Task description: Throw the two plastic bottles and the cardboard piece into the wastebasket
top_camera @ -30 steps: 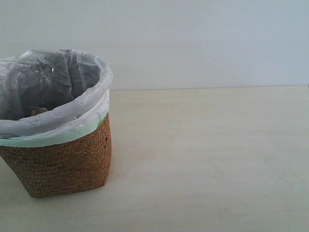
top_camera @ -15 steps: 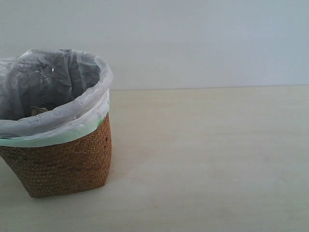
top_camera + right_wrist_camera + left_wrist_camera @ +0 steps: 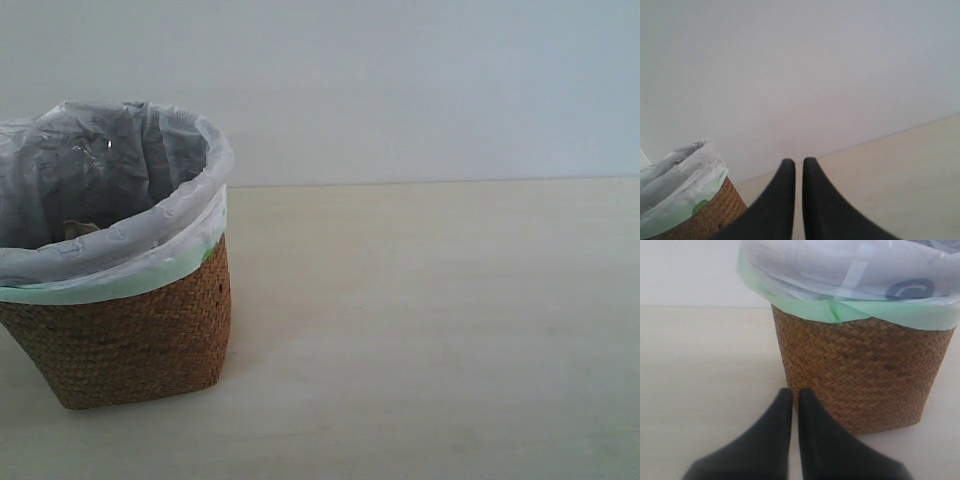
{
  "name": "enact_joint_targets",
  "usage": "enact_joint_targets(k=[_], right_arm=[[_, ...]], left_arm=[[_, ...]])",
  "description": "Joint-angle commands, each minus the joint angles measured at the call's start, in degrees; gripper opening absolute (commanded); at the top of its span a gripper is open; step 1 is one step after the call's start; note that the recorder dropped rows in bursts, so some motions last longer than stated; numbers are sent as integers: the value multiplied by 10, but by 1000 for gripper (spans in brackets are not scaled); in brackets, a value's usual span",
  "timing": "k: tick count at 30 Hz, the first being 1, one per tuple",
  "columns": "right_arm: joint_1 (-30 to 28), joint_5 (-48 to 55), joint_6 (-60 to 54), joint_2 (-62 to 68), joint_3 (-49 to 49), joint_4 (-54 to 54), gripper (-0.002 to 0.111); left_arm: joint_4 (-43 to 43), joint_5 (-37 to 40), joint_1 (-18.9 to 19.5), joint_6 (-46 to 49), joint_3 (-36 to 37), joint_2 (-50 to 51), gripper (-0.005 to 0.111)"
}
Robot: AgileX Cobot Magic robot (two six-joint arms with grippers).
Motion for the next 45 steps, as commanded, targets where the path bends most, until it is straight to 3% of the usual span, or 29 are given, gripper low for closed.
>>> enact_joint_targets(k=[1,3,8,16,22,45], right_arm=[[-4,-6,14,-3,3,14,1],[-4,-2,-47,-3,3,98,1],[-4,42,-409,-3,3,347,1],[-4,144,-592,-3,3,346,1],[-4,243,-599,-3,3,334,1],[-4,243,-576,-3,3,334,1]], left_arm=[[-1,-3,2,1,2,-2,4],[-1,-3,2,1,2,-2,4],[-1,-3,2,1,2,-2,4],[-1,-3,2,1,2,-2,4],[-1,-3,2,1,2,-2,4],[-1,-3,2,1,2,-2,4]])
